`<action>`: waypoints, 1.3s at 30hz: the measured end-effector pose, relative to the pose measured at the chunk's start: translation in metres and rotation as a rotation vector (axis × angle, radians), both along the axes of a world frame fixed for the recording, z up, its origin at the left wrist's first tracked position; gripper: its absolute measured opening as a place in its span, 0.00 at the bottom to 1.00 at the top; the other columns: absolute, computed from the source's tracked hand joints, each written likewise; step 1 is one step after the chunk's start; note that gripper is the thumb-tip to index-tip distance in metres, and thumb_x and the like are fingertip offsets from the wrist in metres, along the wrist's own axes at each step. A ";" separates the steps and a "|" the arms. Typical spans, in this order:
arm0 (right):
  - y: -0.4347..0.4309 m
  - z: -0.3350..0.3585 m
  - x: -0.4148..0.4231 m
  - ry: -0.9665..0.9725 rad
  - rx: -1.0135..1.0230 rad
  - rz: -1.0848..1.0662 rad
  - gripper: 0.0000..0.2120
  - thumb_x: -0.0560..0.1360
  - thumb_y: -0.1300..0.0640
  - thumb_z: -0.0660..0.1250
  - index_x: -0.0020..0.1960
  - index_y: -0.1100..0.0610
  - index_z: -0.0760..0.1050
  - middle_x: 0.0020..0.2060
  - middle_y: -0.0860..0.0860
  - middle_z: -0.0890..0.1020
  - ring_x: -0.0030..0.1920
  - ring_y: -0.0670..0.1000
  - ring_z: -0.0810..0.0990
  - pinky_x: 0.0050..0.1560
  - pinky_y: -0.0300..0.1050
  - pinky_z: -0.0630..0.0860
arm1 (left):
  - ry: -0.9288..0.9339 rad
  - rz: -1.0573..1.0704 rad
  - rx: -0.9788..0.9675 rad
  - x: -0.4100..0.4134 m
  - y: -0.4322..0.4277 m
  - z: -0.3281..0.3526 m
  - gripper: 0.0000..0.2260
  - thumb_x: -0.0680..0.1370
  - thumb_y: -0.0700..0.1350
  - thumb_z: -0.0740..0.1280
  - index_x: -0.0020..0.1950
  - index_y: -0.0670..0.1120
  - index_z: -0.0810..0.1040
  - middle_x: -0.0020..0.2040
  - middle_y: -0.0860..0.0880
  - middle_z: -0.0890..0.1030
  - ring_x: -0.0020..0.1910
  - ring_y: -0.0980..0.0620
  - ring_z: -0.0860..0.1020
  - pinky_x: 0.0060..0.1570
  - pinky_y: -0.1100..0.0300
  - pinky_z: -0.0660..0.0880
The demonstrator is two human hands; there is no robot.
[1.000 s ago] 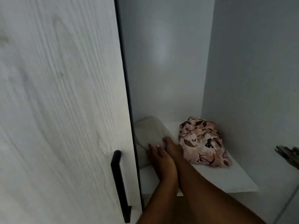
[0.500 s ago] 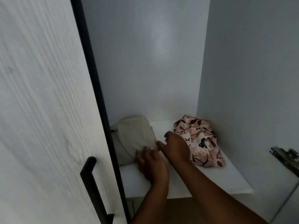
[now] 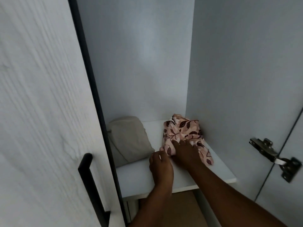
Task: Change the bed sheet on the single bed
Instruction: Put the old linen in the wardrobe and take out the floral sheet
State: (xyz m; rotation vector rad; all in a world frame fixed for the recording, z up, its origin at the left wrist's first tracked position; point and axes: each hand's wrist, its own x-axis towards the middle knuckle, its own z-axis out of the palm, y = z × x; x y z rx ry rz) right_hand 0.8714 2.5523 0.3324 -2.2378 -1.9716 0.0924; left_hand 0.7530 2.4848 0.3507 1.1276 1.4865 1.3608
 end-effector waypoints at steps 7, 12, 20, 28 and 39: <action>-0.038 0.019 -0.002 0.500 0.207 -0.033 0.24 0.78 0.37 0.63 0.70 0.46 0.73 0.64 0.50 0.81 0.64 0.55 0.79 0.61 0.48 0.76 | -0.092 -0.202 -0.077 -0.008 -0.021 0.014 0.16 0.85 0.55 0.52 0.63 0.50 0.75 0.59 0.53 0.75 0.56 0.52 0.72 0.55 0.60 0.65; -0.100 0.046 -0.018 0.851 0.367 -0.064 0.18 0.81 0.38 0.58 0.65 0.42 0.77 0.62 0.41 0.81 0.63 0.46 0.77 0.63 0.41 0.73 | -0.141 -0.437 -0.042 -0.018 -0.050 0.016 0.43 0.70 0.79 0.52 0.78 0.56 0.64 0.75 0.54 0.69 0.72 0.52 0.69 0.64 0.59 0.66; -0.186 0.073 -0.046 1.178 0.434 -0.171 0.24 0.74 0.32 0.62 0.63 0.44 0.81 0.55 0.44 0.86 0.56 0.46 0.84 0.65 0.52 0.77 | -0.311 -0.655 0.080 -0.033 -0.084 0.017 0.25 0.79 0.67 0.60 0.74 0.59 0.70 0.69 0.54 0.77 0.64 0.55 0.79 0.61 0.54 0.78; -0.291 0.079 -0.045 0.872 0.318 0.120 0.21 0.77 0.53 0.72 0.69 0.45 0.76 0.63 0.35 0.77 0.60 0.29 0.75 0.61 0.25 0.68 | -0.895 -0.813 -0.222 -0.054 -0.144 0.060 0.34 0.78 0.72 0.54 0.69 0.48 0.78 0.65 0.41 0.80 0.63 0.40 0.80 0.61 0.41 0.76; -0.447 0.094 -0.014 0.249 0.103 0.353 0.43 0.69 0.27 0.69 0.79 0.40 0.61 0.81 0.45 0.59 0.80 0.47 0.54 0.79 0.50 0.56 | -0.755 -0.631 -0.221 -0.039 -0.298 0.053 0.16 0.81 0.46 0.64 0.65 0.40 0.80 0.53 0.39 0.85 0.49 0.41 0.84 0.55 0.48 0.78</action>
